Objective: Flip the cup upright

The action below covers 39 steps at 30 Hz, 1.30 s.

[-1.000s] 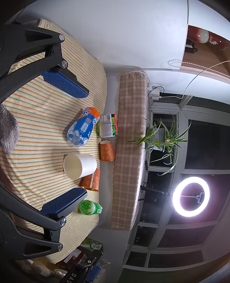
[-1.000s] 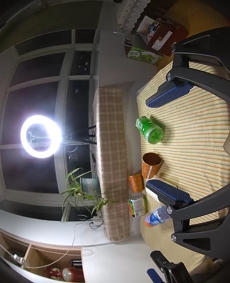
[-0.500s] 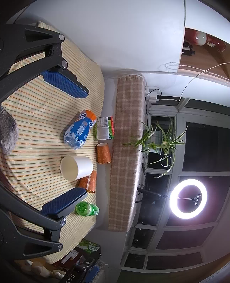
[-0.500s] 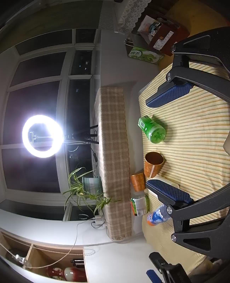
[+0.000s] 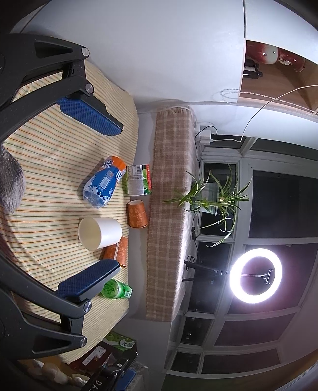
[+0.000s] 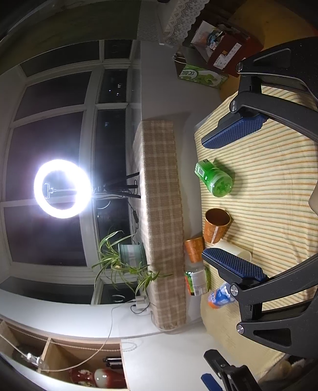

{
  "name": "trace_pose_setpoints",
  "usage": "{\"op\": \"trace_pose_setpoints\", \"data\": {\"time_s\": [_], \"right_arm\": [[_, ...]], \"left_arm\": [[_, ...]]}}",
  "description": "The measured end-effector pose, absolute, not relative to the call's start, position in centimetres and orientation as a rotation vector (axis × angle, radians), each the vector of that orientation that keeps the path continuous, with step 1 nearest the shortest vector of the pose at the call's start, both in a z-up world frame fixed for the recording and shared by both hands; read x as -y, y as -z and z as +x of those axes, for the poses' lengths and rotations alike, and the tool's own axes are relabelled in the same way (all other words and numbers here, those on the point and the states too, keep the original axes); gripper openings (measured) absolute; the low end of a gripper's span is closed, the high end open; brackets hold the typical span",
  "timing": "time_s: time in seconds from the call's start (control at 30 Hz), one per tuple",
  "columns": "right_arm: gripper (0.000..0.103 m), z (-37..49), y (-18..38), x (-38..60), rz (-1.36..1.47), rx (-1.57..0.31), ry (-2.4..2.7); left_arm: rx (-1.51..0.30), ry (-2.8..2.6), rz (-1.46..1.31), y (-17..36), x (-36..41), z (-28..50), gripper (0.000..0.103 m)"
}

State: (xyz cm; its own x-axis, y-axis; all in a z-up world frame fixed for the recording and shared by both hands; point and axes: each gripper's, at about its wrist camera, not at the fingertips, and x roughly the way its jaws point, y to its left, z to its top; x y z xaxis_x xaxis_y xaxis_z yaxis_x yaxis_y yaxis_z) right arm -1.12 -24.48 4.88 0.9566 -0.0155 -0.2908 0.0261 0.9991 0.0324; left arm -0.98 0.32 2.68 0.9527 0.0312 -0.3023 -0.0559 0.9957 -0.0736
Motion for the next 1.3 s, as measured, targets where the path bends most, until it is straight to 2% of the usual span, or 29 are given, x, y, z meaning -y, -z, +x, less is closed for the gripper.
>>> {"op": "trace_pose_setpoints", "data": {"time_s": [1.3], "right_arm": [[0.084,-0.2,-5.2,23.0,0.025,-0.341,-0.013]], "left_arm": [[-0.328,-0.053,-0.114,-2.4,-1.7,0.2,0.103]]}}
